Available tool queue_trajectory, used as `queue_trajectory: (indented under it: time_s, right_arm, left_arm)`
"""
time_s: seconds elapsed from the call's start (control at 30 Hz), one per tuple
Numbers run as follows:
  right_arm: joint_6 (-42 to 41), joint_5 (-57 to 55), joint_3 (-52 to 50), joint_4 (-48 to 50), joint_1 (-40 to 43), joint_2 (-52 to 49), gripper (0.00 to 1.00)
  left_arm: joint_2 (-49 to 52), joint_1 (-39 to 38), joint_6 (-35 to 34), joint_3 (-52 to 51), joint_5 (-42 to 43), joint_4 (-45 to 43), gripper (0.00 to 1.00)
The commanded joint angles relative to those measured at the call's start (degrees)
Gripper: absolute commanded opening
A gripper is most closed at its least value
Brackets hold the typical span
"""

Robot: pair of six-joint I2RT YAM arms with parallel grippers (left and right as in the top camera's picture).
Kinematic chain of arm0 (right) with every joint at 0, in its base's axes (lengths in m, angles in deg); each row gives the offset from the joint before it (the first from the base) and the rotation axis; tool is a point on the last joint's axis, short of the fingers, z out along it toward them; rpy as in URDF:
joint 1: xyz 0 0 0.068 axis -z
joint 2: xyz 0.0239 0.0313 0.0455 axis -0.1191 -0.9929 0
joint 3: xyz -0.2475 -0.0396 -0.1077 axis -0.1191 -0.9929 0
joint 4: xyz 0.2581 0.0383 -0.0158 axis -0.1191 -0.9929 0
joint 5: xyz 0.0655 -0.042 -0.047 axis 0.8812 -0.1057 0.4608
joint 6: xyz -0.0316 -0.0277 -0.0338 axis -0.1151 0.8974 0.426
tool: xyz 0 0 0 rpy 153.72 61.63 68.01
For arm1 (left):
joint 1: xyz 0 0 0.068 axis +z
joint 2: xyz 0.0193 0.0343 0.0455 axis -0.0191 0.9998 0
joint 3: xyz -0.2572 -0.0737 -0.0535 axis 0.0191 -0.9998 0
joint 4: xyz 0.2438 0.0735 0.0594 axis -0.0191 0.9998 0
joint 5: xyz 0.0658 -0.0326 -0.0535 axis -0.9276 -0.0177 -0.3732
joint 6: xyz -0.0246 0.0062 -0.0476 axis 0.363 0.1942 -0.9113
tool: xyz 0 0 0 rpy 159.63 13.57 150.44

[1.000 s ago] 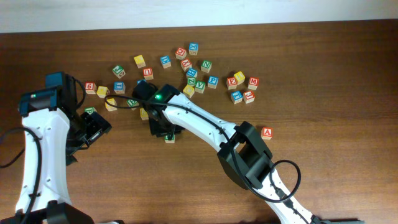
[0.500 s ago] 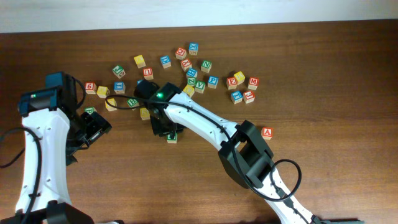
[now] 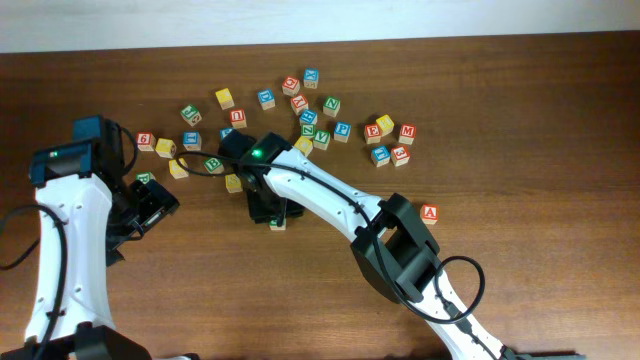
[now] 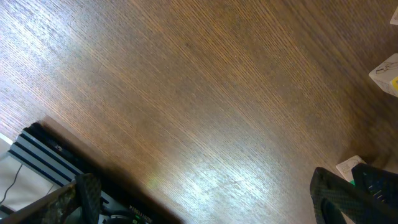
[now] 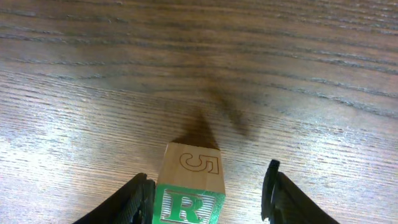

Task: Spell out RSS
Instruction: 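Carry the R block forward and set it down left of the A block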

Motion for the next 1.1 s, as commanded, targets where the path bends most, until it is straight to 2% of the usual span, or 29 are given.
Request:
queue_trajectory:
  time_s: [0.0,0.2,0.3,0.57,0.63,1.07]
  right_arm:
    - [-1.0,0.2,-0.4,-0.3,-0.3,-0.7,0.42]
    - [-2.4,0.3,-0.4,-1.0,0.3,-0.7,0.41]
    - [-2.4,0.3,-0.4,-1.2,0.3,-0.7,0.33]
    - [-3.8,-1.5,-0.4,-0.8,0.3,-0.7,0.33]
    - [-4.2,-1.5,-0.4,-1.2,0.8,-0.7,0.29]
    - [-0.9,-1.8,-0.4,-3.8,2.4,-0.7,0.30]
  left_arm:
    - [0.0,0.0,-0.5,0.2,-0.3,0.1,0.99]
    - [0.0,0.0,-0.5,0.2,-0.3,0.0,0.99]
    - [0.0,0.0,-0.5,0.2,-0.2,0.0,0.99]
    - [0.0,0.0,-0.5,0.2,-0.3,0.0,0.99]
    - [0.0,0.0,-0.5,0.2,-0.3,0.1,0.99]
    - [0.0,0.0,-0.5,0.2,-0.2,0.0,0.99]
